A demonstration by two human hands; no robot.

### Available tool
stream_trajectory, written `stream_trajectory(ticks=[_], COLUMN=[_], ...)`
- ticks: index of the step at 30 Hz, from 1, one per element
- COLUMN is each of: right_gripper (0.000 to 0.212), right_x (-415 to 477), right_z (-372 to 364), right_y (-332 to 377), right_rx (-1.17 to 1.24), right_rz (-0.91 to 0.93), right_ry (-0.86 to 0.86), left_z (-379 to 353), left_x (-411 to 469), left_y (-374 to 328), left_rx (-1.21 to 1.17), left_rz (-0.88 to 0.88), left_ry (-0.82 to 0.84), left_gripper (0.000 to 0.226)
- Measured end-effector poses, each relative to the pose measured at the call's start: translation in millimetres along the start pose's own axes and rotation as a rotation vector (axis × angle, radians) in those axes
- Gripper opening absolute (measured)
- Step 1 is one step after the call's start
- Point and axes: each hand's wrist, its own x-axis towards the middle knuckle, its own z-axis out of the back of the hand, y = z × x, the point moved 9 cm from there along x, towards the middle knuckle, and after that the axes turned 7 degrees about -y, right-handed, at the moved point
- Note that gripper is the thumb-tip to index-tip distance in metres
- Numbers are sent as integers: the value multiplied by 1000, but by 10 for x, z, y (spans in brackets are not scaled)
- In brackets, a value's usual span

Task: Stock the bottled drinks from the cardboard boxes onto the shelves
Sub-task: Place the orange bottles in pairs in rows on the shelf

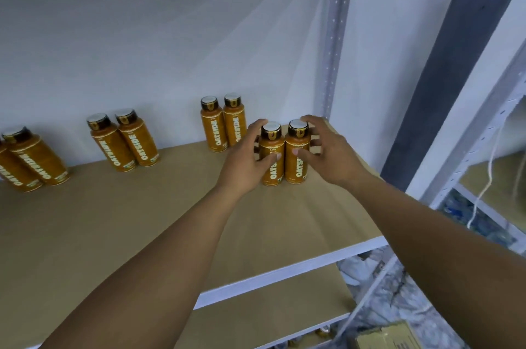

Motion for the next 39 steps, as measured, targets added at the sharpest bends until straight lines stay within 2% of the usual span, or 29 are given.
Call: stream_trajectory(ticks=[12, 18, 39], right_gripper=[60, 59, 67], right_x=[937, 1262, 1547], right_z=[109, 77, 41], right_y=[-554, -709, -866], right_rx=[-159, -158, -100], right_rz=[16, 2, -42], right_ry=[5, -3, -15], left_z=[-563, -676, -759], left_x=[954, 1253, 1511], left_y=[87, 155, 240], left_rx=[62, 72, 93], left_rz=[20, 23, 11], left_ry=[-4, -33, -81], left_gripper=[74, 73, 75])
